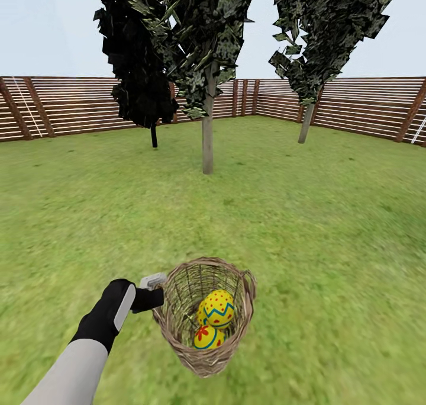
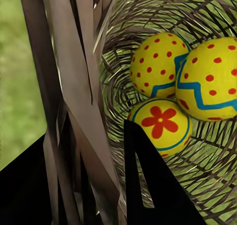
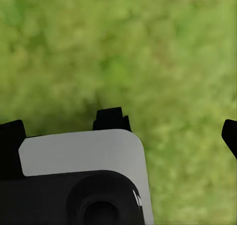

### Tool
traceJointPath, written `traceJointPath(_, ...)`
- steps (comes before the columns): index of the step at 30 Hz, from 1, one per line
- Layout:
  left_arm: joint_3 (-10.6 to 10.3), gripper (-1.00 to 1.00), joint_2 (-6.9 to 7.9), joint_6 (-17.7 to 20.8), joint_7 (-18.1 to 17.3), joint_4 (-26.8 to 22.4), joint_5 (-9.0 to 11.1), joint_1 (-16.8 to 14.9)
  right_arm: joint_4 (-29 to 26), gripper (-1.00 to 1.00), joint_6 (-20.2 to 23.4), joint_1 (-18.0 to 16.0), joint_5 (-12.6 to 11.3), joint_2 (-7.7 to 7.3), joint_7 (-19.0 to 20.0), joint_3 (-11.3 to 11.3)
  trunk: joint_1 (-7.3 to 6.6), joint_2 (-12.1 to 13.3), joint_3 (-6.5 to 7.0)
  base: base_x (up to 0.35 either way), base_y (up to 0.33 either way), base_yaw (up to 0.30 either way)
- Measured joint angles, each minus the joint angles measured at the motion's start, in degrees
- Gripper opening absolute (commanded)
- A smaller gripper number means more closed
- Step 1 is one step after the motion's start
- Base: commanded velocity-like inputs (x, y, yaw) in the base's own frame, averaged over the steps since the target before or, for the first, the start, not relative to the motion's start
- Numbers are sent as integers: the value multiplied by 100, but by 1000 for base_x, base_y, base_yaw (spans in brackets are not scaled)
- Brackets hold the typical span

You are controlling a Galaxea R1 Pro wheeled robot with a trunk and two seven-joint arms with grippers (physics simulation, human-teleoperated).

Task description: Take the three Easter eggs out of the wicker basket on the lawn in the garden, then place them on the lawn next to a single tree (choose any tree) so that all three eggs are next to the same tree and none are left in the basket.

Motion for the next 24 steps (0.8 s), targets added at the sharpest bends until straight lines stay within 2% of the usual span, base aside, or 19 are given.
traceJointPath(24, 9, -100, -4, -3, -8, 39, -14, 1, 7, 100, 9, 0, 9, 9, 3, 0, -3, 0, 0, 312, 0, 0)
